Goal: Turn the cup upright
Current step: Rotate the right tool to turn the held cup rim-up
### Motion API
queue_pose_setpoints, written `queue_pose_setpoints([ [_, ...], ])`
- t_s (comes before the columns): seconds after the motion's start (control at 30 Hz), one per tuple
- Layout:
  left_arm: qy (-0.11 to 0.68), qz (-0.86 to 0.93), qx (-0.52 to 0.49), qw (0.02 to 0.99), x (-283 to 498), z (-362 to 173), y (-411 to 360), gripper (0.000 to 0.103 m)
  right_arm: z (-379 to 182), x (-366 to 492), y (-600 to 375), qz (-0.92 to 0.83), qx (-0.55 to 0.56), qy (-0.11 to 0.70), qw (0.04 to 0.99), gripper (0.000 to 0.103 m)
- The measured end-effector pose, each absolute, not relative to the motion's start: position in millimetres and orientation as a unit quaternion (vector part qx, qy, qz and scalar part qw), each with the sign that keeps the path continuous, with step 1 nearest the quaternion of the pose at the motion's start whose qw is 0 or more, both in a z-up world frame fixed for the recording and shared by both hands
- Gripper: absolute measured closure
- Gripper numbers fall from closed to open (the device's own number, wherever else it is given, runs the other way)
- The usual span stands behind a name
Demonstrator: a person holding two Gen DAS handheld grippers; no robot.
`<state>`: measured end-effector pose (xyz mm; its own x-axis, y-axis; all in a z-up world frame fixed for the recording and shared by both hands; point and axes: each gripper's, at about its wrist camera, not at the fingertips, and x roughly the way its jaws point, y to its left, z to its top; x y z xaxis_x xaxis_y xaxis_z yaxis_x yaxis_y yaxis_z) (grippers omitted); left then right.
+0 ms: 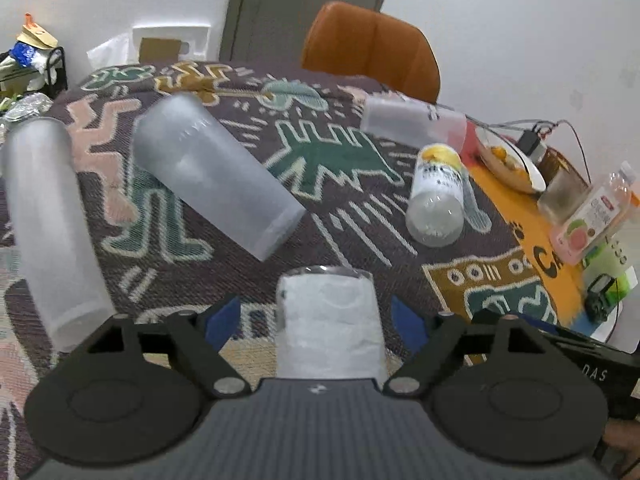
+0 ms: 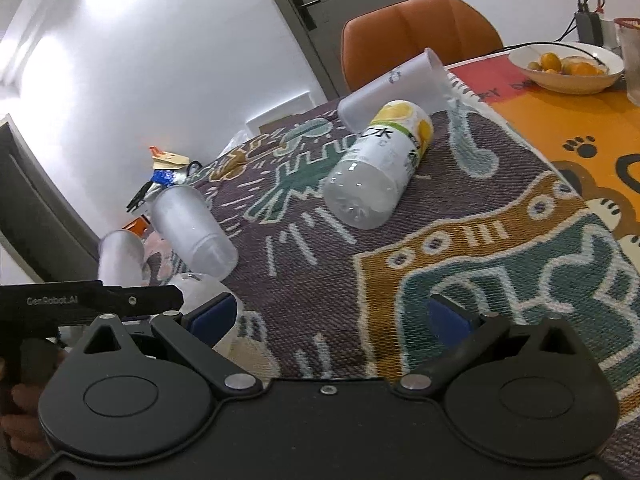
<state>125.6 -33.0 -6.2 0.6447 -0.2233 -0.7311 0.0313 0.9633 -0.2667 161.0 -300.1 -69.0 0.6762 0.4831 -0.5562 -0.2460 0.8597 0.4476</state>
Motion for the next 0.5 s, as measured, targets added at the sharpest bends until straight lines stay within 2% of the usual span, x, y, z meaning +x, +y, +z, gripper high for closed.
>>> queue_pose_setpoints([
  [0.5,0.352,-0.045,-0.161,0.921,96.8,-7.2,20.7,0.013,-66.2,185.2,-247.7,0.265,0.185,0.398,0.859,0.0],
])
